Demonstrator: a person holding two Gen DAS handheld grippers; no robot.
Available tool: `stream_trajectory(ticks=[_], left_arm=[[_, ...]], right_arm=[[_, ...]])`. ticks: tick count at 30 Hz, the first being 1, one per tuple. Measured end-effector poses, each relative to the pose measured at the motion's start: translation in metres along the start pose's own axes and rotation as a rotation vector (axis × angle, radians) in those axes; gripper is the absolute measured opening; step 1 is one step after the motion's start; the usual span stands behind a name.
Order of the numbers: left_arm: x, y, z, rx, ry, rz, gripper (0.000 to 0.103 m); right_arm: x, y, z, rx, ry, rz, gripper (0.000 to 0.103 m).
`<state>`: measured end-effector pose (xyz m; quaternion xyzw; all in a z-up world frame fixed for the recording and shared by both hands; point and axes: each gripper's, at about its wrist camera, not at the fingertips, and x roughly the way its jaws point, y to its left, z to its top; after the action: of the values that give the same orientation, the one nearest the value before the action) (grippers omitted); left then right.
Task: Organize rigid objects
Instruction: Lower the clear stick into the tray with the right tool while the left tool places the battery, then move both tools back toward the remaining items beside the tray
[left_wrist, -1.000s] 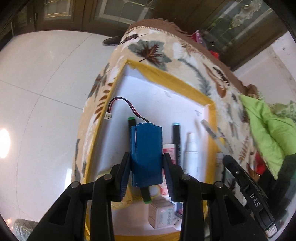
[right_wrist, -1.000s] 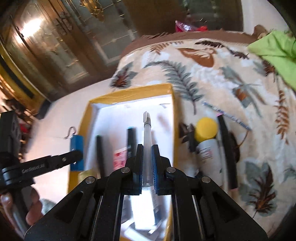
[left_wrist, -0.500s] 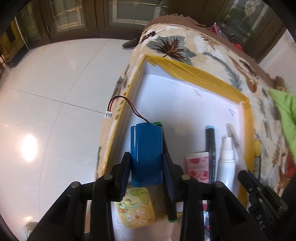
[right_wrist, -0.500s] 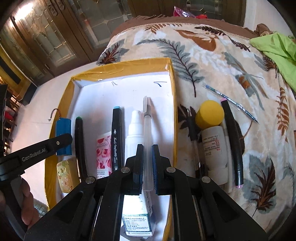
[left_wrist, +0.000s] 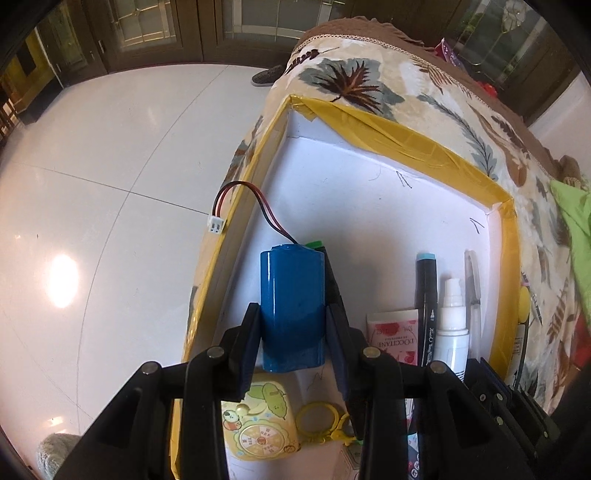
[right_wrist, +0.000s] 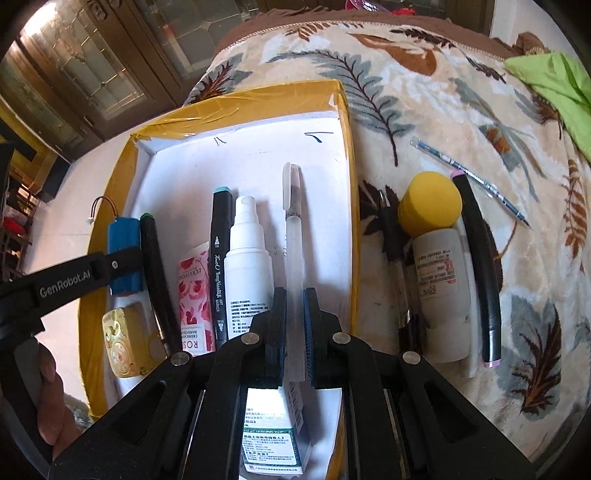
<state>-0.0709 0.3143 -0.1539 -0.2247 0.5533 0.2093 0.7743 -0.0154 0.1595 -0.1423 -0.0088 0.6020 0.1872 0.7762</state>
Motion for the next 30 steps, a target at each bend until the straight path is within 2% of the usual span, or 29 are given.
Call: stream_trajectory(ticks=[6,9,11,14,15,17,19,22,24,26,30], left_arm=[[0.005,0.001,-0.003,-0.002,0.037,0.018,0.038],[0.001,0.003,-0.005,-0.009,0.034,0.001,0.039],[-0.007,0.005,-0.006,-0.016,0.012,-0.016,0.047],[-0.022,0.005,-0.010,-0.023,-0.029,-0.052,0.054],[-0.027,0.003,-0.012,-0.023,-0.041,-0.067,0.055],[-0.037,-0.002,-0.016,-0.012,-0.068,-0.102,0.055],[-0.050,-0.010,-0.023,0.009,-0.111,-0.128,0.055],[-0.074,-0.024,-0.040,0.019,-0.187,-0.198,0.055],[-0.083,-0.036,-0.051,0.033,-0.209,-0.249,0.055],[-0.086,-0.049,-0.057,0.060,-0.209,-0.290,0.055],[-0.082,-0.071,-0.068,0.135,-0.171,-0.349,0.055]], right_arm=[[0.001,-0.004,0.002,0.021,0.019,0.032,0.009],[0.003,-0.004,0.003,0.008,0.051,0.039,0.009],[-0.001,-0.005,0.006,0.002,0.056,0.052,0.009],[-0.021,-0.014,0.014,0.010,0.007,0.089,0.011],[-0.030,-0.019,0.017,0.017,-0.010,0.108,0.014],[-0.049,-0.029,0.020,0.019,-0.039,0.157,0.038],[-0.072,-0.044,0.024,0.017,-0.084,0.191,0.042],[-0.106,-0.075,0.028,0.033,-0.149,0.217,0.042],[-0.122,-0.100,0.028,0.053,-0.186,0.196,0.046],[-0.124,-0.128,0.028,0.104,-0.199,0.151,0.046],[-0.108,-0.180,0.028,0.252,-0.149,0.094,0.046]])
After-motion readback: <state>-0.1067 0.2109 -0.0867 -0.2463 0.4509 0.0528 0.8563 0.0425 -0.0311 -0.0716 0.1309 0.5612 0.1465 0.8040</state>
